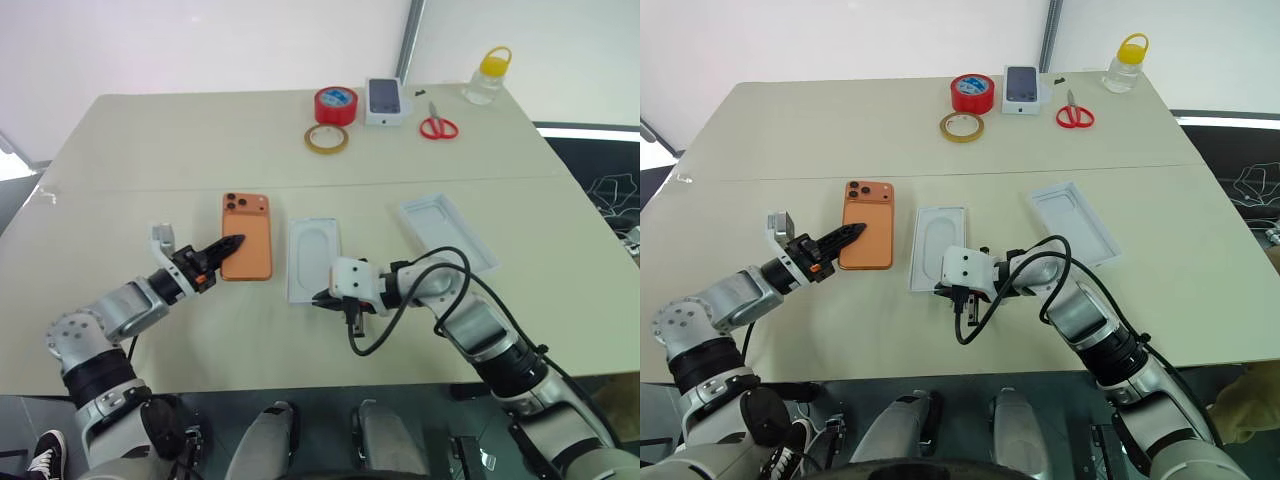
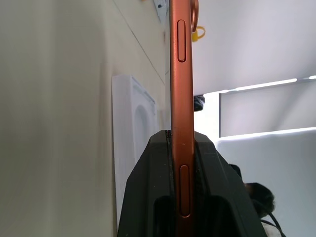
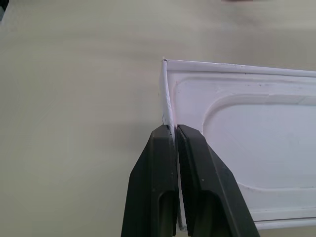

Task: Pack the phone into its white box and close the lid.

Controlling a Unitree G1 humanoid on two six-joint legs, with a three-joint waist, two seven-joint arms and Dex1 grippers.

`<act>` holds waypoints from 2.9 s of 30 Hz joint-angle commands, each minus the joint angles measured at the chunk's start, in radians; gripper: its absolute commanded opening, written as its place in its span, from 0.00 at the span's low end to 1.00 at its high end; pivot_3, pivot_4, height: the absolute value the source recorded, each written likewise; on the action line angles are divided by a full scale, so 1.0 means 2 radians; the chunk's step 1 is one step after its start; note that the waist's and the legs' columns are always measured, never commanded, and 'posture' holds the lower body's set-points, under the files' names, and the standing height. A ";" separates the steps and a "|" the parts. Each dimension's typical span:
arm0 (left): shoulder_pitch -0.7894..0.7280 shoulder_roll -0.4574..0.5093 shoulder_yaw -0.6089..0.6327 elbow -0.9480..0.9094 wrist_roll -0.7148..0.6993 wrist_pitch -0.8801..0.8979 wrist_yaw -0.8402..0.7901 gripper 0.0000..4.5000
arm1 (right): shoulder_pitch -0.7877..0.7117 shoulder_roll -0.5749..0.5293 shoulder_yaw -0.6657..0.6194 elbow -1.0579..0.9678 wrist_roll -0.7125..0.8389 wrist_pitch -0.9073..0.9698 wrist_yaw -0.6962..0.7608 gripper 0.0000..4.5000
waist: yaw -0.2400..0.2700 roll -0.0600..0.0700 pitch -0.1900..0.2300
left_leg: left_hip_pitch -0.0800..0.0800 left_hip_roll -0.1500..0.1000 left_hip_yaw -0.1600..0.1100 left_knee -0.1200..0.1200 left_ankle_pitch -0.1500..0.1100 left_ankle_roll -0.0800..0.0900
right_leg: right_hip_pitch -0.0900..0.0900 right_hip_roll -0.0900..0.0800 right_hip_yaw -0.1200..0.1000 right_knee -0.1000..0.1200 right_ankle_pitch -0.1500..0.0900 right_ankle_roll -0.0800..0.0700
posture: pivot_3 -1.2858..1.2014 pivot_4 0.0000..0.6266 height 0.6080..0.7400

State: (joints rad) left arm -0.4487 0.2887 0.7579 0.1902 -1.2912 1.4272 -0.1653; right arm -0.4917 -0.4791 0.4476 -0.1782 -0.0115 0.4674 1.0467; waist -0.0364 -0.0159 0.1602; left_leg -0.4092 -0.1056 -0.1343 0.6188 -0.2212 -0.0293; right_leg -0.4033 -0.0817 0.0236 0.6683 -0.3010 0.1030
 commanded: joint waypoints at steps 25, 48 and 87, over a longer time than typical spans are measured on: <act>0.022 -0.078 -0.149 -0.042 -0.023 -0.073 0.005 0.00 | -0.006 -0.086 -0.133 0.042 0.084 -0.036 0.001 0.80 | 0.010 0.000 0.000 | 0.000 0.000 0.001 0.001 -0.001 0.001 | 0.001 0.000 0.000 -0.001 0.000 0.000 | 0.52 0.24 1.00; 0.048 -0.033 -0.204 -0.128 -0.015 -0.077 0.030 0.99 | -0.015 -0.067 -0.117 0.056 0.071 -0.053 -0.021 0.81 | 0.011 0.000 0.000 | 0.001 0.000 0.001 0.002 -0.001 0.001 | 0.003 0.000 0.000 -0.001 0.000 0.000 | 0.52 0.24 1.00; -0.014 0.021 -0.527 -0.047 0.490 -0.439 -0.256 0.01 | -0.026 -0.054 -0.082 0.143 -0.045 -0.149 -0.075 0.00 | 0.022 0.000 0.000 | 0.000 -0.001 0.000 0.002 -0.001 0.002 | 0.003 -0.001 -0.001 -0.003 0.000 0.000 | 0.52 0.24 1.00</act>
State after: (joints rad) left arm -0.4537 0.3759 -0.2225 0.0846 -0.3221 0.5464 -0.6506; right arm -0.5377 -0.5836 0.3011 0.1504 -0.1089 0.1814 0.8918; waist 0.0081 -0.0150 0.1606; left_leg -0.4088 -0.1075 -0.1338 0.6227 -0.2230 -0.0260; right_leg -0.3968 -0.0831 0.0216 0.6632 -0.3013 0.1035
